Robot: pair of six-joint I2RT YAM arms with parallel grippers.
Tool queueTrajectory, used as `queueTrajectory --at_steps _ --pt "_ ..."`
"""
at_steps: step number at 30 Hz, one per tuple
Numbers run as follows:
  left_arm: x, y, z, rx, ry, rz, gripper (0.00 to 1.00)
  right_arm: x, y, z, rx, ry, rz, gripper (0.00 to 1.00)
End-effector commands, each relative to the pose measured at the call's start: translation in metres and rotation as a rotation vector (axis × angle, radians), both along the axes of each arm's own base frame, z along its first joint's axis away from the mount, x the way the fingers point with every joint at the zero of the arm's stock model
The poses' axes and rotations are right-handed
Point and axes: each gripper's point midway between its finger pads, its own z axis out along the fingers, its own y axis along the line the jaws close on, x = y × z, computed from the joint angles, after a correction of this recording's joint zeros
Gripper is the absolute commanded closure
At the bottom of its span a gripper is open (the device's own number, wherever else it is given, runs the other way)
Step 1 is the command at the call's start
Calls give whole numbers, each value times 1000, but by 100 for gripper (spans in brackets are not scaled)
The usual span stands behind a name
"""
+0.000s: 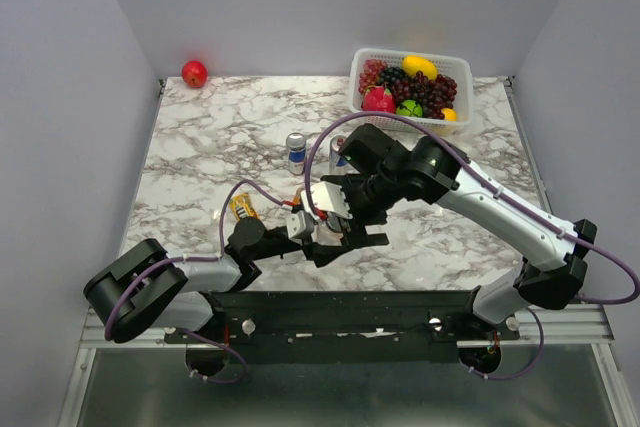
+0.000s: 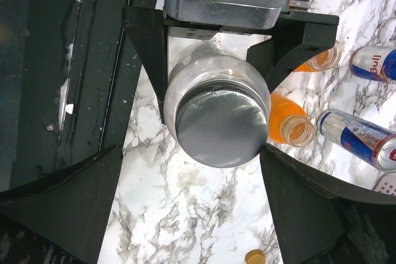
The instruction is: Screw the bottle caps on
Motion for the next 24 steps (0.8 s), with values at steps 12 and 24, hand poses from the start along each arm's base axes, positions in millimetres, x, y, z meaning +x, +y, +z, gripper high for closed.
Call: queueTrajectory --at_steps 12,24 --pt "7 0 9 -21 -14 10 100 11 -8 1 -62 -16 -155 3" --pt "9 2 11 -31 -19 31 100 101 -51 0 -19 -159 -593 12"
